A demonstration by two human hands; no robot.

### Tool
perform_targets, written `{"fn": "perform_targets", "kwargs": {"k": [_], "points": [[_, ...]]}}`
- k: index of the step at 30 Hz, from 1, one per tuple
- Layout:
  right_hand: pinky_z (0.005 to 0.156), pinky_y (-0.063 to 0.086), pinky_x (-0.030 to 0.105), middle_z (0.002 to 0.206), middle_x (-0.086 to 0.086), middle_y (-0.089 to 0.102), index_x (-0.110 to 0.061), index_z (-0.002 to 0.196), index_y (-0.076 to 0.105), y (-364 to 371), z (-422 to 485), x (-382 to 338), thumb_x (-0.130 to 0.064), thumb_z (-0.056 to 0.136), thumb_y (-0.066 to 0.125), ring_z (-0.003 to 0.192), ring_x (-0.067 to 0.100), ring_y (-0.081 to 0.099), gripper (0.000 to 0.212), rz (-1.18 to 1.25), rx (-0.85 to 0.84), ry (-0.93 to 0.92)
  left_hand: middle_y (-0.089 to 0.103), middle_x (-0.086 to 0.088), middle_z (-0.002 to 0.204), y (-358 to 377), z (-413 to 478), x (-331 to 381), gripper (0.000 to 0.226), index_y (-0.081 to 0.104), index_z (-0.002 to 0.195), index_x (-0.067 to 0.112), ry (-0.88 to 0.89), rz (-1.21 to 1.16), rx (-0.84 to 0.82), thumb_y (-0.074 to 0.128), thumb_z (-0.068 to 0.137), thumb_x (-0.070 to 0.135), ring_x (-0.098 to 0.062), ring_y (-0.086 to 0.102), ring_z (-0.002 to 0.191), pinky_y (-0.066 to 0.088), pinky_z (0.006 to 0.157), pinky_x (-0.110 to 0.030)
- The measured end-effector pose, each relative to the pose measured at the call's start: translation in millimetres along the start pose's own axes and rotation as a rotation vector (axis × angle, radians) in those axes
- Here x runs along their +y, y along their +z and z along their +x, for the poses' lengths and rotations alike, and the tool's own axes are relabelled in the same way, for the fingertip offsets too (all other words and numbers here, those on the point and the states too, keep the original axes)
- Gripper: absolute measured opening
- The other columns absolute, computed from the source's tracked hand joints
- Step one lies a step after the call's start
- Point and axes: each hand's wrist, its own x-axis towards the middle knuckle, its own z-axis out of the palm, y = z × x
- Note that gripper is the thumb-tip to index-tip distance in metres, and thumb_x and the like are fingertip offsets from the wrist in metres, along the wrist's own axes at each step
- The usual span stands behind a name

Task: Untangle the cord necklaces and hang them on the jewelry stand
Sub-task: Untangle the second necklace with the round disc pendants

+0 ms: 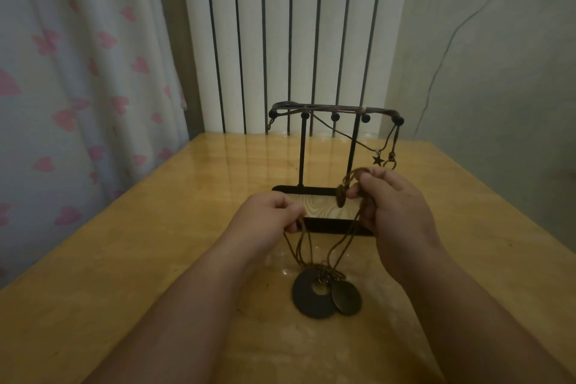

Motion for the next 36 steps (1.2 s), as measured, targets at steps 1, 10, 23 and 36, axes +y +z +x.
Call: {"fn": "perform_targets", "kwargs": {"k": [1, 10, 23, 36], "points": [[0.044, 0.046, 0.015, 0.083, 0.001, 0.066, -0.016, 0.103, 0.063, -0.2, 1.0, 1.2, -0.021, 0.101, 0.049, 0.056, 0.002, 0.064, 0.015, -0.036, 0.045, -0.016, 0.062, 0.005, 0.071, -0.8, -0.7, 0.9, 0.017, 0.072, 0.094, 0.024, 0.016, -0.026, -0.012, 0.056, 0.099, 0.020, -0.002, 0.053, 0.061, 0.038, 0.056, -0.020], [0.065, 0.042, 0.020, 0.094, -0.012, 0.065, -0.030, 0.103, 0.064, -4.1, 7.0, 13.8, -0.025, 0.099, 0.053, 0.090, 0.002, 0.058, 0.012, -0.403, 0.097, -0.160, 0.064, 0.003, 0.066, -3.7, -3.7, 1.4, 0.027, 0.066, 0.083, 0.017, 0.241, -0.243, -0.080, 0.053, 0.090, -0.005, -0.007, 0.051, 0.057, 0.041, 0.054, -0.017], [0.056, 0.042, 0.015, 0.086, -0.006, 0.074, -0.022, 0.102, 0.072, 4.5, -8.0, 6.0, -0.015, 0.090, 0.065, 0.058, -0.007, 0.061, 0.016, -0.319, -0.393, 0.056, 0.067, 0.012, 0.077, -2.9, -6.3, 3.6, 0.022, 0.069, 0.089, 0.022, 0.402, -0.185, 0.034, 0.062, 0.090, 0.002, 0.000, 0.062, 0.074, 0.048, 0.061, -0.012], [0.051, 0.028, 0.031, 0.054, 0.000, 0.035, -0.011, 0.078, 0.058, -13.4, 12.3, -5.0, -0.006, 0.087, 0.042, 0.050, 0.016, 0.031, 0.019, -0.208, -0.109, 0.206, 0.069, 0.006, 0.080, -2.3, 4.2, -1.4, 0.007, 0.073, 0.091, 0.028, 0.069, 0.011, 0.270, 0.067, 0.092, 0.031, -0.009, 0.062, 0.078, 0.038, 0.059, -0.020]]}}
